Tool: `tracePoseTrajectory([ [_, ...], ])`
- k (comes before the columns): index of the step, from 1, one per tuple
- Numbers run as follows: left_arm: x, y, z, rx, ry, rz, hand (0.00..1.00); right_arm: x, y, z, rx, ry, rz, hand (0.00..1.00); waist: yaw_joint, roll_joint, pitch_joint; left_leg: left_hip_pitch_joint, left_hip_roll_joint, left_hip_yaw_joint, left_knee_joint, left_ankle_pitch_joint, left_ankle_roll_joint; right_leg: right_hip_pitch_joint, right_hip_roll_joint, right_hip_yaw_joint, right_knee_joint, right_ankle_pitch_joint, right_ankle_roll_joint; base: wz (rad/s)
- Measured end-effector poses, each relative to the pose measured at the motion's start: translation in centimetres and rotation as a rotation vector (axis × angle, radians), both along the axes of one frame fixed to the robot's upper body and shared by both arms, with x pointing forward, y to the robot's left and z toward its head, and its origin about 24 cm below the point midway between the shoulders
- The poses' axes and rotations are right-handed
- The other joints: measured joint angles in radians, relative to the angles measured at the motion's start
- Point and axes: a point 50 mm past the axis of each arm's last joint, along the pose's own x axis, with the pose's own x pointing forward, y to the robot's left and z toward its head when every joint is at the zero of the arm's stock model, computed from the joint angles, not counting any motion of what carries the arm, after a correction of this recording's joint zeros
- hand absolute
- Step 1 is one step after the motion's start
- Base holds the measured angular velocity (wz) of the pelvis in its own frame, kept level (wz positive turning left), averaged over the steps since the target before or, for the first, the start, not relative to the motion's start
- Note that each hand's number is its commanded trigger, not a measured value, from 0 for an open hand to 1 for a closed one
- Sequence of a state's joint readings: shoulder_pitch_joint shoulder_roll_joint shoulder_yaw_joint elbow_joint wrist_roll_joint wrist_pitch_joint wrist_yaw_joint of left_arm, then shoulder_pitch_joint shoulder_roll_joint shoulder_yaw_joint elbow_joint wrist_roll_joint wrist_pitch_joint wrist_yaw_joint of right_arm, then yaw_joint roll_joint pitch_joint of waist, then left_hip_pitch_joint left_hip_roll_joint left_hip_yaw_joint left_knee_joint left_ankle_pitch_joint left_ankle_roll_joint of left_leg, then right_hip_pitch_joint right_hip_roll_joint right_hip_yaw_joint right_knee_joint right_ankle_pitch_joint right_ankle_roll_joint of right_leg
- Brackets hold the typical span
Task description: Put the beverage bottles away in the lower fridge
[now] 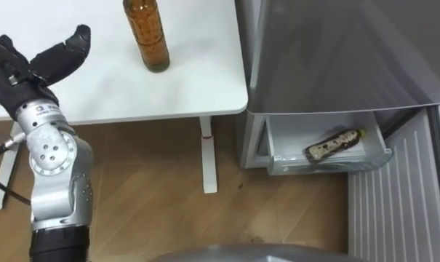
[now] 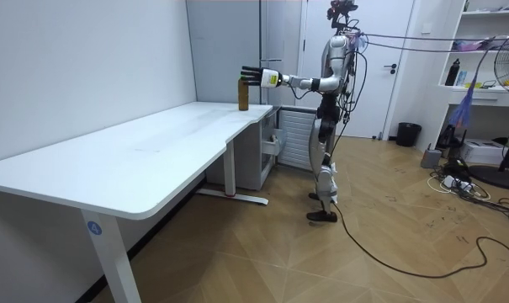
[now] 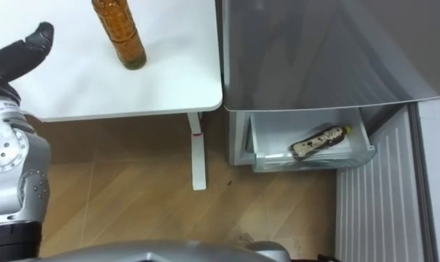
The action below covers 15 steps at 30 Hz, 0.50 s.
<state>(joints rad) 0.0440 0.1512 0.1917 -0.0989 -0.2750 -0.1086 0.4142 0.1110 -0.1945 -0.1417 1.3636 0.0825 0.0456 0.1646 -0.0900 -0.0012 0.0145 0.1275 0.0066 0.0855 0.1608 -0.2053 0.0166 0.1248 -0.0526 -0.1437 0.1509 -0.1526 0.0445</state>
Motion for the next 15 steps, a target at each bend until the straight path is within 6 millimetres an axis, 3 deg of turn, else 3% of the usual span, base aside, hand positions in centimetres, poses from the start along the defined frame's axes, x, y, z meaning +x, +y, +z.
tracePoseTrajectory([
  [4, 0.5, 0.0, 0.2, 0.004, 0.012, -0.084, 0.00, -0.6, 0.0, 0.0, -0.005, 0.065, 0.098, 0.00, -0.024, -0.002, 0.0004, 0.003, 0.001, 0.004, -0.003, -0.001, 0.000, 0.003, 0.001, 0.005, 0.000, 0.000, 0.000, -0.03],
  [10, 2.0, -0.2, -0.8, -0.078, 0.076, -0.143, 0.00, -2.6, 0.1, 0.0, 0.003, 0.176, 0.127, 0.00, -0.023, 0.007, -0.0020, 0.006, 0.003, 0.013, -0.007, 0.000, 0.000, -0.004, 0.005, 0.021, 0.003, 0.000, 0.000, -0.07],
  [15, 3.1, -0.4, -0.9, -0.150, 0.080, -0.195, 0.00, -2.8, 0.1, 0.1, 0.014, 0.209, 0.144, 0.00, -0.021, 0.009, -0.0026, 0.012, 0.003, 0.030, -0.009, -0.001, 0.000, -0.004, 0.006, 0.048, 0.010, 0.000, -0.001, -0.13],
])
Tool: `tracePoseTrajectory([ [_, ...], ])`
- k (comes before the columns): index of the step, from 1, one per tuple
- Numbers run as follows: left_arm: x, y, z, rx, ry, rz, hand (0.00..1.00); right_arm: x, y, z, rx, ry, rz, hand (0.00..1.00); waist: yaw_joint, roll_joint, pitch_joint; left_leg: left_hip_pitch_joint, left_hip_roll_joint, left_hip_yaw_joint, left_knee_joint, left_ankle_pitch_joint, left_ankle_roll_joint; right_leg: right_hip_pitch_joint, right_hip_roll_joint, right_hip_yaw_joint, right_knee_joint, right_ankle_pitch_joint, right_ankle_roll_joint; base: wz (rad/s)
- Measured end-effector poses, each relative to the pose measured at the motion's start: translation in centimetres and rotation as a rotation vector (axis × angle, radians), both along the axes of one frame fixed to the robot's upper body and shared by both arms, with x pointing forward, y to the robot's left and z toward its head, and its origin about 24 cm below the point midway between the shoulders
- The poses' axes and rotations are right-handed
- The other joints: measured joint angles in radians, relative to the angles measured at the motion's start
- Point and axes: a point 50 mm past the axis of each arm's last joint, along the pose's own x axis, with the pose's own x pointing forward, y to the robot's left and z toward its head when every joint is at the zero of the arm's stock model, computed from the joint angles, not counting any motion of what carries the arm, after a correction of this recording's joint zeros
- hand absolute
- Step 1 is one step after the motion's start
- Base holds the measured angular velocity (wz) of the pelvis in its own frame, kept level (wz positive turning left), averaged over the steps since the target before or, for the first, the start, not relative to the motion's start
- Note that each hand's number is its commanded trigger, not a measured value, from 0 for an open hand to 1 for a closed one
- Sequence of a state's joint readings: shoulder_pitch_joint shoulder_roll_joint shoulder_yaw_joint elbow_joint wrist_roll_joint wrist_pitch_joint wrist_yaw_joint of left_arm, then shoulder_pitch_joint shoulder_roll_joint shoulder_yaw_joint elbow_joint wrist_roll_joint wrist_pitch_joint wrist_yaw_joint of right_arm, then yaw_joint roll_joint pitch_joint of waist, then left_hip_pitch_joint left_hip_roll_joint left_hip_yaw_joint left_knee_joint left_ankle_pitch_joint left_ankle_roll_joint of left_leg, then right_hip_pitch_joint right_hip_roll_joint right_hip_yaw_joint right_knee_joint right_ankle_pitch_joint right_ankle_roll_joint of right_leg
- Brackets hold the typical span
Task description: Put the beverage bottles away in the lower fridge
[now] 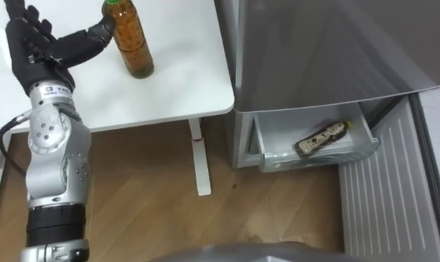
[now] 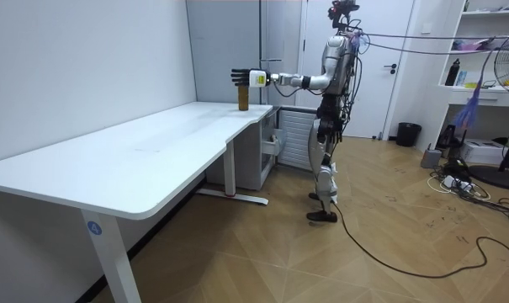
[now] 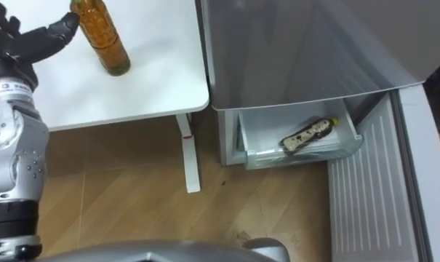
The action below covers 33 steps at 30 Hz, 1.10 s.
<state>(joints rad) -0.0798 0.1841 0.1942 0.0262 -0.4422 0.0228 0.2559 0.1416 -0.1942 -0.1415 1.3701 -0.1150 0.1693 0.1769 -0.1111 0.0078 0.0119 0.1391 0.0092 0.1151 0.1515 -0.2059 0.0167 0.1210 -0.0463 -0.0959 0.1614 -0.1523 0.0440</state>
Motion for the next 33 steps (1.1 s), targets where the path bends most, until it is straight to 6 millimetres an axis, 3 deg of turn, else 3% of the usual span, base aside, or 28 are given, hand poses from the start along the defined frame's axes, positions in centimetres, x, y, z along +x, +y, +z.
tracePoseTrajectory([
  [12, 0.2, 0.7, -2.0, -0.048, 0.103, -0.049, 0.00, 0.6, 0.0, 0.0, 0.011, -0.019, 0.003, 0.00, -0.022, 0.009, 0.0018, 0.017, 0.002, 0.016, 0.001, -0.002, 0.002, 0.006, 0.002, 0.017, 0.013, 0.000, 0.000, -0.04],
  [27, 0.3, 1.3, -2.0, -0.015, 0.119, -0.123, 0.00, 0.7, -0.3, 0.1, -0.022, -0.024, 0.001, 0.00, -0.035, 0.001, 0.0016, 0.008, 0.002, 0.028, 0.001, -0.002, 0.002, -0.018, 0.005, 0.040, 0.025, 0.000, 0.000, -0.03],
  [33, 1.7, 1.3, -2.1, -0.029, 0.129, -0.134, 0.00, 0.6, -0.4, 0.1, -0.021, -0.018, 0.010, 0.00, -0.032, 0.003, 0.0002, 0.008, 0.005, 0.043, 0.000, -0.002, 0.001, -0.023, 0.007, 0.045, 0.027, 0.000, -0.001, -0.04],
])
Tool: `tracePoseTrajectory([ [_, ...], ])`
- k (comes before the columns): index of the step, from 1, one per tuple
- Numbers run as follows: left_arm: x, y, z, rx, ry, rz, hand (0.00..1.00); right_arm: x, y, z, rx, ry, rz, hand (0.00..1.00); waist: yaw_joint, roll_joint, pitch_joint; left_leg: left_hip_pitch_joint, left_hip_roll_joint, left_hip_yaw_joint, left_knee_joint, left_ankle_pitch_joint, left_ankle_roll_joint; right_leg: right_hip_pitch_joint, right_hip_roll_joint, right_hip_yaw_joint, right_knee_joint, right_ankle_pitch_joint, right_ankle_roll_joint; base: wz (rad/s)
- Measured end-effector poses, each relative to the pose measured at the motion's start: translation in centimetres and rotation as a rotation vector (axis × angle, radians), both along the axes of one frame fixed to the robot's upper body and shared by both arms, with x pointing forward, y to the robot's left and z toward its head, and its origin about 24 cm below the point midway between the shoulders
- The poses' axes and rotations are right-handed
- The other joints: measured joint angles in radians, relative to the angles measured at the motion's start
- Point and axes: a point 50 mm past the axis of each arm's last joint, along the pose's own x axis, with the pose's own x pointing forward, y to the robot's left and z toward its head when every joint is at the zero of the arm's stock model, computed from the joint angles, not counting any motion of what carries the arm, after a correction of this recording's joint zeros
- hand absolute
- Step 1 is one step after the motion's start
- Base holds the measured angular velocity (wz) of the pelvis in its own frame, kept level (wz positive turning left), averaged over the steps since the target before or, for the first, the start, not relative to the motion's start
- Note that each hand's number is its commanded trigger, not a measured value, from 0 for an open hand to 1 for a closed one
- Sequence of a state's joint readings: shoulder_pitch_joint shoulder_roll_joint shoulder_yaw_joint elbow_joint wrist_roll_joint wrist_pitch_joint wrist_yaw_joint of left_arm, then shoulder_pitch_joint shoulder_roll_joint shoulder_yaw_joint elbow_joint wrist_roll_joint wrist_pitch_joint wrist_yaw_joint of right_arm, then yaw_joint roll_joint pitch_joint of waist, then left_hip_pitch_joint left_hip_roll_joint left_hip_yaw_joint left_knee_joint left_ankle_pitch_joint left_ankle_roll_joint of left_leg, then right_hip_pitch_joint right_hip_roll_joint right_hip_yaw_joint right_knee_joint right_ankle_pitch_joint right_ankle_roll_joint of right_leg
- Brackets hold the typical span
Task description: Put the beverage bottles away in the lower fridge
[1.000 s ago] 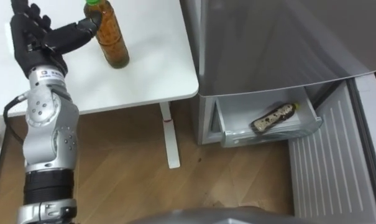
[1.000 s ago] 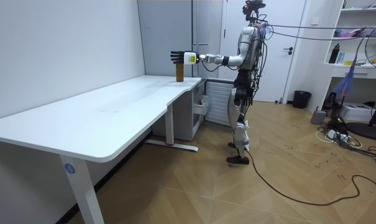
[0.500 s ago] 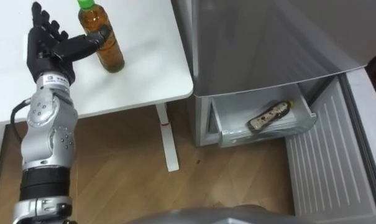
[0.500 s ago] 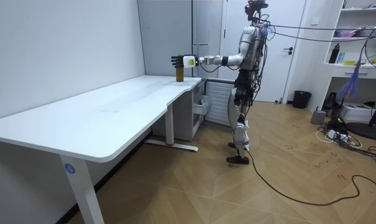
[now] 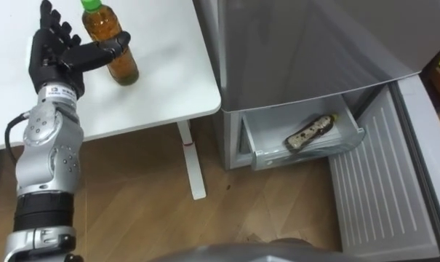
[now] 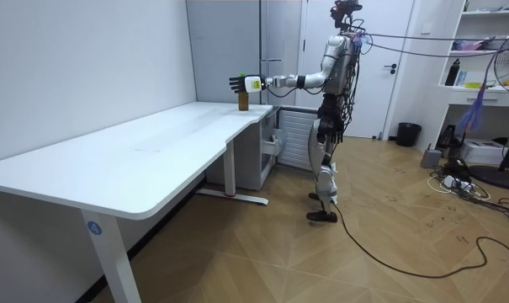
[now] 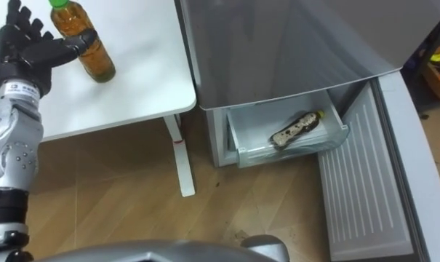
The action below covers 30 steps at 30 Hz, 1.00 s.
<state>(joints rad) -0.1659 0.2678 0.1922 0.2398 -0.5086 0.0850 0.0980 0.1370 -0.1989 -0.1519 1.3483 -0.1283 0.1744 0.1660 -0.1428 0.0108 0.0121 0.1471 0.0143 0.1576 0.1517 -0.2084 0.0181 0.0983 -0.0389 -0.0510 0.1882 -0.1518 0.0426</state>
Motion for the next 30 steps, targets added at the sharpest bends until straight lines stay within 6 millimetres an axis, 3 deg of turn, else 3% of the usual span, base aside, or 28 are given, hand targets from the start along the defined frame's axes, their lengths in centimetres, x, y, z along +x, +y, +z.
tracePoseTrajectory([
  [11, 1.3, 0.5, 0.1, 0.013, 0.033, -0.013, 0.00, -0.2, 0.0, 0.0, 0.044, 0.009, 0.009, 0.00, 0.002, 0.006, -0.0058, 0.004, 0.009, 0.004, 0.003, -0.004, -0.006, 0.000, 0.010, 0.011, -0.001, 0.002, -0.003, -0.03],
  [30, 1.1, 1.2, -0.7, 0.045, 0.109, -0.004, 0.00, -0.1, -1.4, 0.5, 0.018, 0.001, 0.006, 0.00, 0.003, 0.014, -0.0078, 0.004, 0.009, 0.004, 0.002, -0.004, -0.006, -0.002, 0.012, 0.021, -0.001, 0.002, -0.003, 0.00],
])
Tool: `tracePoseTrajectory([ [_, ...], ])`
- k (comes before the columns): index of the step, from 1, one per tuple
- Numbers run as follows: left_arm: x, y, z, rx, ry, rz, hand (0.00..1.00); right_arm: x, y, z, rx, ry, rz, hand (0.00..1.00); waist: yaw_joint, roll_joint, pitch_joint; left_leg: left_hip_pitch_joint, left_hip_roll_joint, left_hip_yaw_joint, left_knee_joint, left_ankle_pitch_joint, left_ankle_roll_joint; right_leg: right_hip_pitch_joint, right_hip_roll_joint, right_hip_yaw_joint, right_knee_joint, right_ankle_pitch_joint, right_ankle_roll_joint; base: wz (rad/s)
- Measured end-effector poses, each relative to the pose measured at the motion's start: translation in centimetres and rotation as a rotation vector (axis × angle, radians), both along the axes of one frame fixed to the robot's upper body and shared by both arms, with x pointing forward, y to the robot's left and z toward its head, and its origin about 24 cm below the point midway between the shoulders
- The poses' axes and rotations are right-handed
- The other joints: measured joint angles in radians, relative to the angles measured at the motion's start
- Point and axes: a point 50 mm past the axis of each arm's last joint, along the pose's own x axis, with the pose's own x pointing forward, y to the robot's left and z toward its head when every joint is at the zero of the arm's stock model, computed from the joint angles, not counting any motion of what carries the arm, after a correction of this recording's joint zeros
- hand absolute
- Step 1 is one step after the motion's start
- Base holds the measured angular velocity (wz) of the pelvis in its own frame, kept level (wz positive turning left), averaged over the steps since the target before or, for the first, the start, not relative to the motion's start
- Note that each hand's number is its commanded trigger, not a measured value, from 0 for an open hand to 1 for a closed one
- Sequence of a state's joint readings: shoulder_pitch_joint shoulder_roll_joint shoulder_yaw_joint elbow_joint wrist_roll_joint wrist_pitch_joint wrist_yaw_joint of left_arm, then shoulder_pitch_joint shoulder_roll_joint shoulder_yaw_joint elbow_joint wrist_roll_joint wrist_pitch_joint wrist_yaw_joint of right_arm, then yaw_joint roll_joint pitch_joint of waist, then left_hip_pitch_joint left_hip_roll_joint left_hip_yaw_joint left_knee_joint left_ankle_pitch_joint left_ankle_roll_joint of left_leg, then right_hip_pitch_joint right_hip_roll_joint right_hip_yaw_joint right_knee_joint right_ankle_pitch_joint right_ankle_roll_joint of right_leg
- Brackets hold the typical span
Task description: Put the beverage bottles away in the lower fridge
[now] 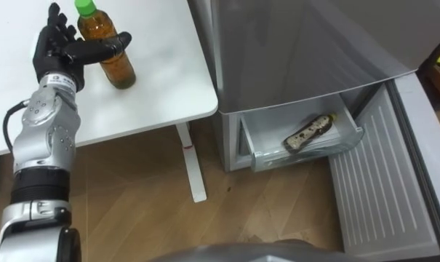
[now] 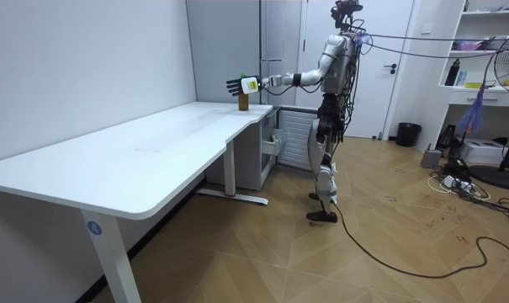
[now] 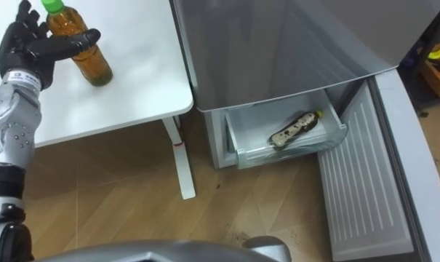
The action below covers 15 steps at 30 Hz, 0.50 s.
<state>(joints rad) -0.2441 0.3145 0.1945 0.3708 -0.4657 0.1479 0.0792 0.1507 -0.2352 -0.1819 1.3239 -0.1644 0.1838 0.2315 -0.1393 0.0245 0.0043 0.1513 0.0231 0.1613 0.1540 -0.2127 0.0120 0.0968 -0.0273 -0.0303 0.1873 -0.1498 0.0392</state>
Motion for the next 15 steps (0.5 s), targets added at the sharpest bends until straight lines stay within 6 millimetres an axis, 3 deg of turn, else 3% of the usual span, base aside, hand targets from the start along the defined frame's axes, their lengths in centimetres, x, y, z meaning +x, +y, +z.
tracePoseTrajectory([
  [15, 0.42, 0.80, 0.46, 0.066, 0.015, 0.012, 0.00, -0.23, -0.22, 0.08, -0.016, 0.009, 0.003, 0.00, -0.005, 0.011, 0.0048, 0.001, 0.000, 0.000, 0.000, 0.000, 0.000, 0.000, 0.001, 0.003, 0.000, 0.000, 0.000, 0.00],
])
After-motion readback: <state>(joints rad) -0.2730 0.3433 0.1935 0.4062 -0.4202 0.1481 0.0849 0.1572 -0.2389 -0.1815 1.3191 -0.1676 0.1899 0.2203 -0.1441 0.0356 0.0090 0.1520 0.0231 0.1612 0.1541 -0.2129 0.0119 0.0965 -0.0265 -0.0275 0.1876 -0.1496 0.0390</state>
